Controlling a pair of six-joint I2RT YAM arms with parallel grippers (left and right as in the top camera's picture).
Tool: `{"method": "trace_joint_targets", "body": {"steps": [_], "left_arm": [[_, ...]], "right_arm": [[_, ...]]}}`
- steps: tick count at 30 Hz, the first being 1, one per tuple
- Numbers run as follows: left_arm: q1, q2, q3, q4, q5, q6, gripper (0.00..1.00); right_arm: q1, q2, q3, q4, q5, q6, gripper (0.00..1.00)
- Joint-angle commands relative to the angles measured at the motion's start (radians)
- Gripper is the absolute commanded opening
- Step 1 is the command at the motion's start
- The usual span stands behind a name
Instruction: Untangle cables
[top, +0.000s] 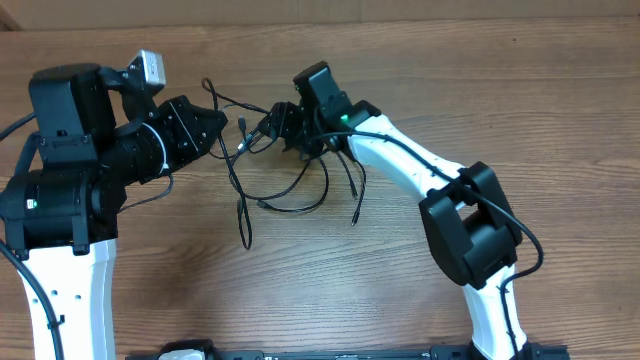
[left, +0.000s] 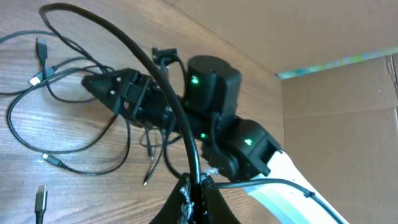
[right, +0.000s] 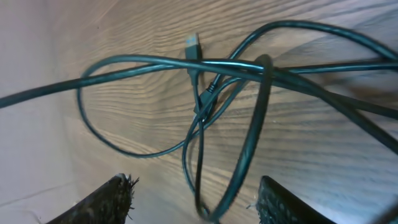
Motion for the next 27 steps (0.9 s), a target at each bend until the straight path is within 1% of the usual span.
{"method": "trace_joint_targets", "body": {"steps": [1, 2, 4, 5, 6, 10, 11, 12, 18, 21, 24, 27], "left_arm": [[-0.007, 0.001, 0.014, -0.014, 0.012, 0.035, 0.04], [-0.007, 0.001, 0.014, -0.021, 0.010, 0.040, 0.04], [-0.007, 0.001, 0.013, -0.034, -0.005, 0.057, 0.04], [-0.007, 0.001, 0.013, -0.042, -0.024, 0.057, 0.04], [-0.007, 0.001, 0.013, -0.050, -0.049, 0.057, 0.04], [-0.007, 0.003, 0.005, -0.079, -0.194, 0.064, 0.04], [-0.007, 0.007, 0.002, -0.090, -0.241, 0.071, 0.04], [-0.007, 0.021, 0.001, -0.110, -0.312, 0.076, 0.04], [-0.007, 0.072, 0.002, -0.143, -0.416, 0.148, 0.04], [-0.007, 0.086, 0.002, -0.150, -0.512, 0.150, 0.04], [-0.006, 0.089, 0.002, -0.150, -0.606, 0.150, 0.04], [-0.006, 0.089, 0.002, -0.146, -0.654, 0.151, 0.04]], "right_arm": [[0.011, 0.061, -0.004, 0.017, 0.032, 0.003, 0.54], [0.011, 0.065, -0.004, 0.014, 0.037, 0.002, 0.45], [0.005, 0.068, -0.004, -0.005, 0.047, -0.037, 0.22], [-0.002, 0.067, -0.003, -0.017, 0.046, -0.064, 0.08], [-0.008, 0.063, -0.003, -0.034, 0.046, -0.083, 0.04], [-0.059, 0.020, -0.003, -0.135, 0.046, -0.185, 0.04], [-0.075, -0.002, -0.003, -0.167, 0.046, -0.211, 0.04], [-0.107, -0.053, -0.002, -0.232, 0.045, -0.270, 0.04], [-0.231, -0.245, -0.002, -0.435, 0.029, -0.457, 0.04], [-0.322, -0.356, -0.002, -0.529, -0.013, -0.547, 0.04], [-0.416, -0.464, 0.000, -0.597, -0.058, -0.599, 0.04], [-0.507, -0.567, 0.003, -0.649, -0.106, -0.609, 0.04]]}}
